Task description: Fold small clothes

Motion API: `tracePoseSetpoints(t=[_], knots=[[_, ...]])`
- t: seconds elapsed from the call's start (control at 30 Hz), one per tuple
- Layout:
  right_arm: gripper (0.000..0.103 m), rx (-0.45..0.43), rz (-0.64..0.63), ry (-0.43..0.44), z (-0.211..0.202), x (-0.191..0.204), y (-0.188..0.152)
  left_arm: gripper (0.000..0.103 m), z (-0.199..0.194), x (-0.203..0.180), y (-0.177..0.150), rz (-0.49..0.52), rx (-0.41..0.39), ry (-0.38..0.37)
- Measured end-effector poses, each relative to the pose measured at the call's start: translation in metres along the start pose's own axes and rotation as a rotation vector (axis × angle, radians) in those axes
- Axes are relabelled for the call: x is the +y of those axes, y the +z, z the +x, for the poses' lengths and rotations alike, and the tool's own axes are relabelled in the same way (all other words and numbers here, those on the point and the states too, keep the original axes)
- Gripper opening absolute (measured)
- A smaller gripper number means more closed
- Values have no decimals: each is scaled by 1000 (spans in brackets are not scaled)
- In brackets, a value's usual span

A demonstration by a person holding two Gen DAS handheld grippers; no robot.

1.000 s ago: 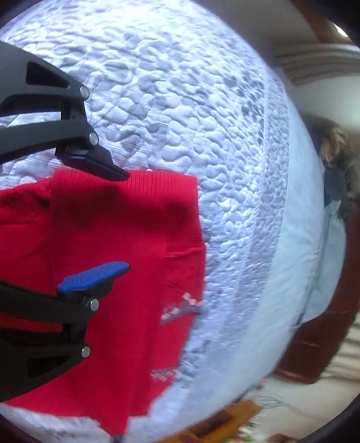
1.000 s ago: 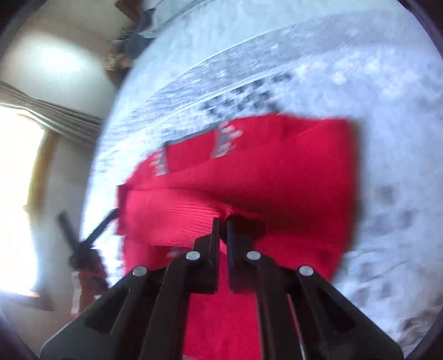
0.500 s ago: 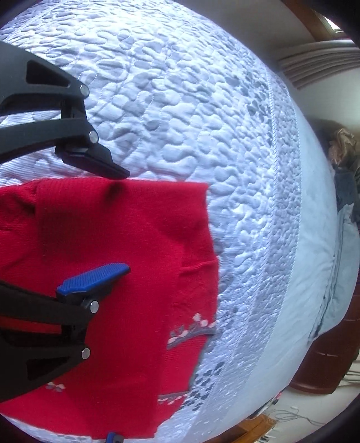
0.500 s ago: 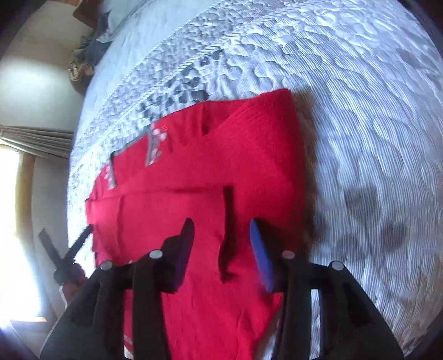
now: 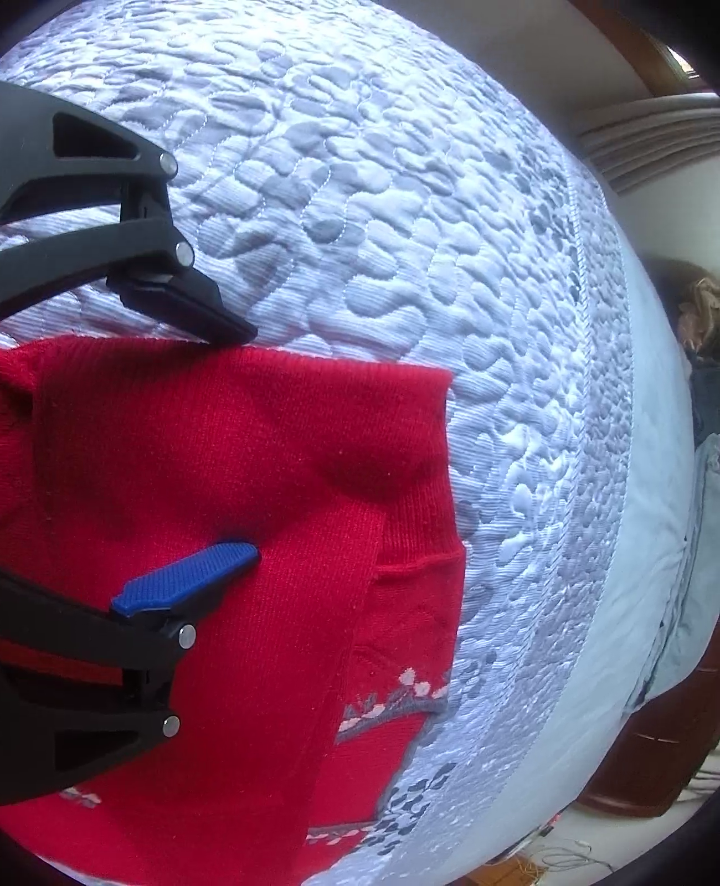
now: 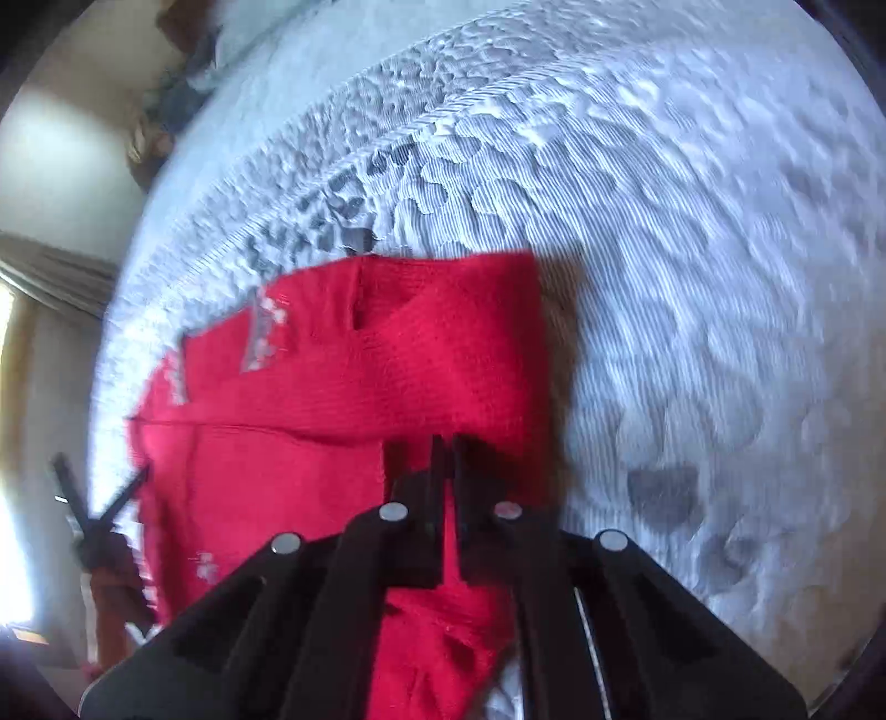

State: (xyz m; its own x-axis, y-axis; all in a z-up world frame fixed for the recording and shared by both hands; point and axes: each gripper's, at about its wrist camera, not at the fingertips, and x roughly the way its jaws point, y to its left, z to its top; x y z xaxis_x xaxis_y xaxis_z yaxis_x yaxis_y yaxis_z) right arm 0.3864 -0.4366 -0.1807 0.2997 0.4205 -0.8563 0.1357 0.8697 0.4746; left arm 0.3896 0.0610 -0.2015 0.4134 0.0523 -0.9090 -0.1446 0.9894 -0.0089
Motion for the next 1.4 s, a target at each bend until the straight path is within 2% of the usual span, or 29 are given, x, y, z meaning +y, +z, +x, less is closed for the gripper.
tracePoseSetpoints(t=[0.07, 0.1, 0.13, 0.27, 0.33, 0.4, 0.43, 0.47, 0.6, 0.7, 0.73, 0.8, 0.83, 0.87, 1.0, 1.07, 1.2, 1.27, 1.33, 1.4], knots=[[27, 9, -24, 20, -8, 6, -13, 72, -12, 2, -3, -7, -3, -27], [33, 31, -41, 26, -10, 10, -23, 72, -21, 2, -8, -2, -16, -54], [36, 42, -58, 31, -10, 15, -27, 72, -27, 1, -11, 7, -25, -73], [40, 81, -120, 6, -7, 28, -40, 72, -41, -13, -29, 71, -29, -138], [39, 97, -117, 19, 3, 36, -37, 72, -37, -24, -34, 105, -15, -147], [25, 105, -148, 10, 6, 43, -40, 73, -26, -30, -35, 117, 10, -119], [5, 106, -162, -18, 5, 45, -43, 74, -23, -31, -35, 119, 10, -117], [2, 110, -153, -34, 5, 45, -43, 75, -21, -31, -35, 124, 13, -115], [2, 123, -69, -28, 4, 24, -43, 77, -15, -30, -33, 118, 38, -135], [2, 111, -70, -44, 7, 25, -46, 77, -14, -30, -32, 118, 43, -136], [3, 99, -74, -40, 4, 27, -47, 77, -16, -31, -32, 125, 44, -134], [15, 71, -67, -26, -9, 30, -55, 77, -24, -28, -33, 125, 50, -144], [28, 60, -77, -26, -18, 32, -63, 77, -32, -23, -36, 114, 57, -159], [34, 50, -89, -31, -25, 32, -71, 78, -41, -19, -42, 113, 59, -172], [37, 77, -149, -54, -52, 31, -142, 78, -78, 5, -94, 172, 74, -135], [43, 99, -165, -56, -61, 27, -178, 78, -91, 15, -124, 205, 82, -106], [46, 118, -169, -90, -76, 15, -256, 79, -109, 31, -182, 230, 112, -101], [46, 127, -156, -76, -79, 11, -277, 80, -124, 34, -206, 255, 95, -93], [46, 125, -135, -55, -85, 5, -300, 80, -135, 37, -224, 242, 109, -139], [46, 131, -126, -45, -89, 2, -312, 80, -142, 38, -238, 239, 113, -150]])
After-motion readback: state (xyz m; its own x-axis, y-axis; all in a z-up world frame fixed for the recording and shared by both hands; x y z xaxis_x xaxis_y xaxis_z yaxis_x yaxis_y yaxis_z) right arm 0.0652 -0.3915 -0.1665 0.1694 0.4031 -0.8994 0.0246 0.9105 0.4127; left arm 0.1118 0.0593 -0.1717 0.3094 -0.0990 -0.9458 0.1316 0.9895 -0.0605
